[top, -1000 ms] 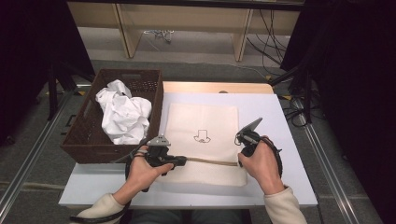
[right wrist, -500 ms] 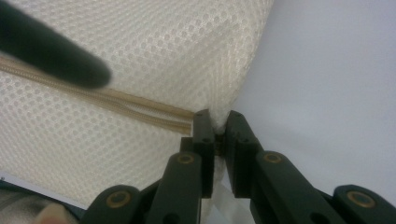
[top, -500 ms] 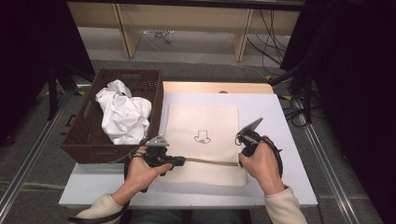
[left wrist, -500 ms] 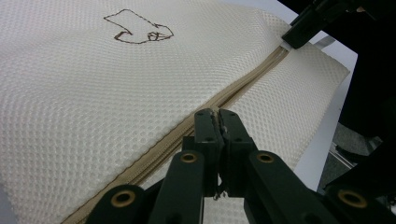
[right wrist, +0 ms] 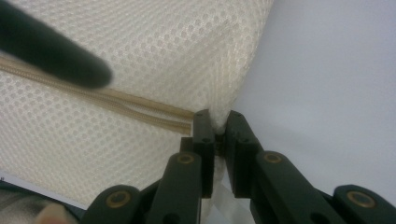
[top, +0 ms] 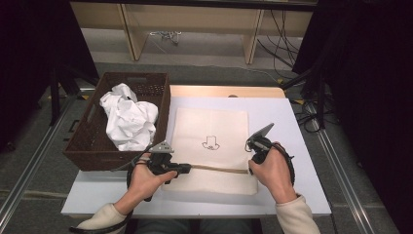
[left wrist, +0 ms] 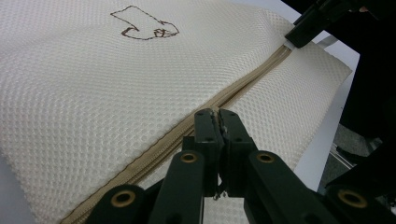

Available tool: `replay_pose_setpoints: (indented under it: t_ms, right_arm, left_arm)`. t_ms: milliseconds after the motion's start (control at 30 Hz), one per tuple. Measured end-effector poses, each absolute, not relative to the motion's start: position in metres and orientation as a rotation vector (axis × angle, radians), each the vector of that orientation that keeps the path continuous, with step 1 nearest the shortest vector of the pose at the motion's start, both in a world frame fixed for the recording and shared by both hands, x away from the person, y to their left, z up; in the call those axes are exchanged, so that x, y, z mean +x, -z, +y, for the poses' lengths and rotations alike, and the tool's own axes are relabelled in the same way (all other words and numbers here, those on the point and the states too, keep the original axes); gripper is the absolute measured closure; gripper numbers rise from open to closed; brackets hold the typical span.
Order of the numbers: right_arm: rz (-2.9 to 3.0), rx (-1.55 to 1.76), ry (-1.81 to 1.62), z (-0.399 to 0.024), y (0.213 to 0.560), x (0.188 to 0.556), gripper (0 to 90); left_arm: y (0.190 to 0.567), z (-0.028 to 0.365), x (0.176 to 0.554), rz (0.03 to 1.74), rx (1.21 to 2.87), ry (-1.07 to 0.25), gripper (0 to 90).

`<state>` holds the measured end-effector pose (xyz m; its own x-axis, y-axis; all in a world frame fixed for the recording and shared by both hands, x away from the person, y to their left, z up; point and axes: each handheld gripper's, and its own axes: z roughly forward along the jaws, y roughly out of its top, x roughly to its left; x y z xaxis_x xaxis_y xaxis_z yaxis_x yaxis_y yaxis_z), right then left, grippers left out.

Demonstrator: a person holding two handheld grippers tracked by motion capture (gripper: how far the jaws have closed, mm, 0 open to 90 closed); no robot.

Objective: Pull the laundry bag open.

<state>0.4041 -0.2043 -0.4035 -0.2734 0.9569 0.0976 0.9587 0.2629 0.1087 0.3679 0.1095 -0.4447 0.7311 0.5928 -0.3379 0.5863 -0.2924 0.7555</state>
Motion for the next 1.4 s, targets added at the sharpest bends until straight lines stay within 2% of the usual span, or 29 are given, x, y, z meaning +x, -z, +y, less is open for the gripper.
replay_pose_setpoints:
  t_ms: [1400]
  right_arm:
    - [-2.482, -1.848, 0.253, -0.208, 0.404, 0.406, 84.7]
  left_arm:
    - [0.450, 0.121, 0.367, 0.911, 1.973, 0.002, 86.9]
